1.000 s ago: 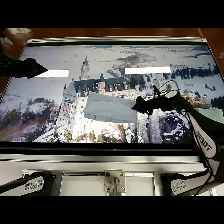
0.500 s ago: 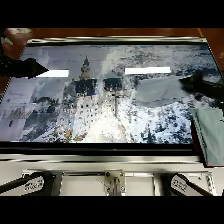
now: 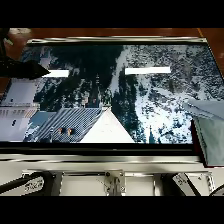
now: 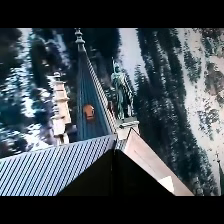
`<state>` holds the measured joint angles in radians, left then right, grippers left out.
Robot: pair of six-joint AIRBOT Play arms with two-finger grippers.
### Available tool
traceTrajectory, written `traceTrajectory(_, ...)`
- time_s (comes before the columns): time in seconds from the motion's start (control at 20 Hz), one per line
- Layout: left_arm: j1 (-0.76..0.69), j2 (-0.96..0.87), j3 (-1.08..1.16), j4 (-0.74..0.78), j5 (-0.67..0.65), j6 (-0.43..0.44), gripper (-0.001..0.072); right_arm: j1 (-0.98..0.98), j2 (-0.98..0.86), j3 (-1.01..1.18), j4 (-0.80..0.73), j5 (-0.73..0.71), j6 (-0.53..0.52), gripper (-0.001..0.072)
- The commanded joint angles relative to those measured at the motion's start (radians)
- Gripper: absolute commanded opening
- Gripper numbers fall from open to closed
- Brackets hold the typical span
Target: Fold the shirts.
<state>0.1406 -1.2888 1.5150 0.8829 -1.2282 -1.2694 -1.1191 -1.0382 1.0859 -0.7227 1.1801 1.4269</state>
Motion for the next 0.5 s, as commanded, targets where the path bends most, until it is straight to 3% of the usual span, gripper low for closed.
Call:
traceTrajectory(0.0,0.000,0.001,0.000,0.000,-0.019,-0.001,0.0040,-0.159,0.010,0.001,-0.057,0.032,0.001,0.0066)
traceTrajectory(0.15,-0.005,0.001,0.000,-0.001,-0.031,-0.001,0.0040,-0.225,0.009,0.001,-0.103,0.034,0.002,0.0066)
traceTrajectory(0.45,-0.034,0.001,0.000,-0.001,-0.034,-0.011,0.0040,-0.228,0.010,-0.041,-0.480,0.062,0.128,0.0066)
